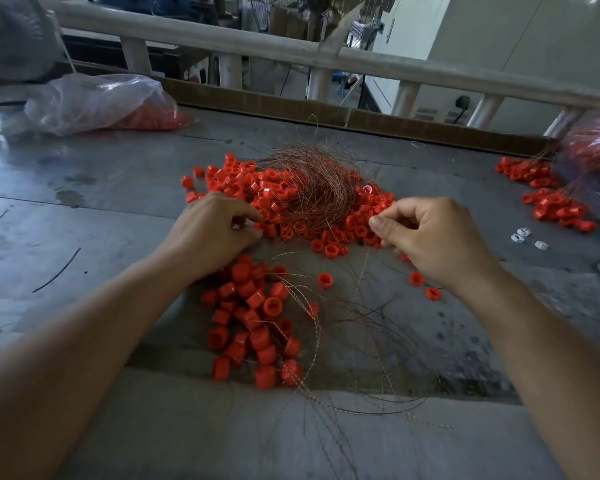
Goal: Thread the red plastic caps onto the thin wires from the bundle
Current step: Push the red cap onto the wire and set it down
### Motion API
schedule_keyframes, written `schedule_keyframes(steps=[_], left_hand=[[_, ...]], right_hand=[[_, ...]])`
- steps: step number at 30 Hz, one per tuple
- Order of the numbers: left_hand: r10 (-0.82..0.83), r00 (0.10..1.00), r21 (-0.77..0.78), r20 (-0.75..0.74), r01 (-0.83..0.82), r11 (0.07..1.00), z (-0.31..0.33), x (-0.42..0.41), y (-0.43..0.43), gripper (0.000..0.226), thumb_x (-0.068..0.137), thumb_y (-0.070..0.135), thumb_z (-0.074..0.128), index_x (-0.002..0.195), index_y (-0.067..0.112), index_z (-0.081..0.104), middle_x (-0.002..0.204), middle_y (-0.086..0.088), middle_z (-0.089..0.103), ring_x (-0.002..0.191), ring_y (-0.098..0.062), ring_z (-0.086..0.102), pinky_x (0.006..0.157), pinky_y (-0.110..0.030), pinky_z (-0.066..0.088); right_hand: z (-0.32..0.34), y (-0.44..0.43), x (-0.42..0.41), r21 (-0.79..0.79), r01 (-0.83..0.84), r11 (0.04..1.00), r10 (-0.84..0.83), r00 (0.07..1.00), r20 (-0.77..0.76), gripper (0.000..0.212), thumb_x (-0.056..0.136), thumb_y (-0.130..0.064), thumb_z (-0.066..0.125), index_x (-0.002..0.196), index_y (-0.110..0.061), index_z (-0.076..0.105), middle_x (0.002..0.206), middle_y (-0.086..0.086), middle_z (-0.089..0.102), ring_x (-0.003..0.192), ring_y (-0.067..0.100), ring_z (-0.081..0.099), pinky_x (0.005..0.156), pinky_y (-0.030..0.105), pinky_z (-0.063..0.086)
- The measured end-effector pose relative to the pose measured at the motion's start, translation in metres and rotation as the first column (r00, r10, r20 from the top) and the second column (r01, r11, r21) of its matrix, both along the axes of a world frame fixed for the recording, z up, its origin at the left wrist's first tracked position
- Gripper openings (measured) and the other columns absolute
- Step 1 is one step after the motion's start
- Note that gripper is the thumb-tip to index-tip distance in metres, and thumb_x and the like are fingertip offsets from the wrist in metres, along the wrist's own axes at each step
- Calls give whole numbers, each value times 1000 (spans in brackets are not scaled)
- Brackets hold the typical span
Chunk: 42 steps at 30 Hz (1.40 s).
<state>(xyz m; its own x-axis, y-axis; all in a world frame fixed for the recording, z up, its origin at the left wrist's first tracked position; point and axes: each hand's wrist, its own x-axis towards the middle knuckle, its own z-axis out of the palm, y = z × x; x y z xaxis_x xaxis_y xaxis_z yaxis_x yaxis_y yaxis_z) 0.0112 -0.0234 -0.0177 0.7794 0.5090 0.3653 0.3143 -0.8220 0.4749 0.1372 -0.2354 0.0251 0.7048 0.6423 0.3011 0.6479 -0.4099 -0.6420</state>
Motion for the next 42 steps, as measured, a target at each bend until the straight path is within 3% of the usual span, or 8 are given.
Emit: schedule_keyframes(steps=[3,7,12,20,25,30,35,42], left_hand=[[-21,1000,17,16,21,1000,-1,1,-1,14,78,25,69,92,23,70,86,7,53,81,-9,45,69,-26,31],[-54,998,-5,10,54,999,-2,3,0,9,78,21,70,78,28,64,78,13,52,74,-5,46,62,-21,31],[5,988,-172,152,22,985,8,-3,0,24,77,15,71,67,32,57,74,14,60,70,0,54,62,-14,39],[59,908,-500,414,173,848,35,-21,-24,25,71,7,73,72,30,63,66,14,68,62,3,62,57,-7,46],[-105,860,-536,500,402,742,53,-35,-43,23,56,27,66,79,25,66,72,13,70,68,1,64,61,-6,46],[-332,792,-548,512,599,584,55,-41,-57,23,57,28,76,78,21,73,74,6,71,69,-1,65,62,-10,49],[-502,709,-599,495,697,394,51,-43,-61,26,63,37,74,83,21,73,110,9,68,101,-8,64,77,-16,50],[-614,664,-558,426,727,399,50,-41,-69,25,70,32,69,89,16,71,120,10,63,111,-8,59,85,-17,48]], right_hand=[[-2,5,-4,-19,-64,998,64,998,12,9,86,-26,61,82,-22,68,67,-12,63,61,-6,57,58,9,44],[0,11,-14,-24,-177,984,175,982,-70,39,83,-46,45,100,-18,68,89,-7,68,90,10,63,84,31,50],[-2,12,-15,-127,-253,959,222,950,-218,53,73,-62,30,90,-30,68,98,-9,67,95,0,59,80,5,40],[9,5,-8,312,-205,928,340,811,-476,46,75,-52,37,80,-21,70,85,-3,73,87,11,65,80,26,44],[16,-1,-6,506,-211,836,484,720,-498,24,79,-26,50,87,-16,71,86,1,72,82,11,65,72,21,50],[22,-3,-10,619,-270,738,625,621,-473,38,74,-4,39,97,-10,69,96,5,71,91,16,64,75,23,50],[18,1,-26,553,-375,745,639,640,-427,35,88,-27,35,108,-19,62,114,-2,66,110,13,58,87,26,47],[17,5,-40,505,-428,750,646,639,-417,45,80,-50,37,108,-25,62,119,-9,62,117,8,52,98,27,43]])
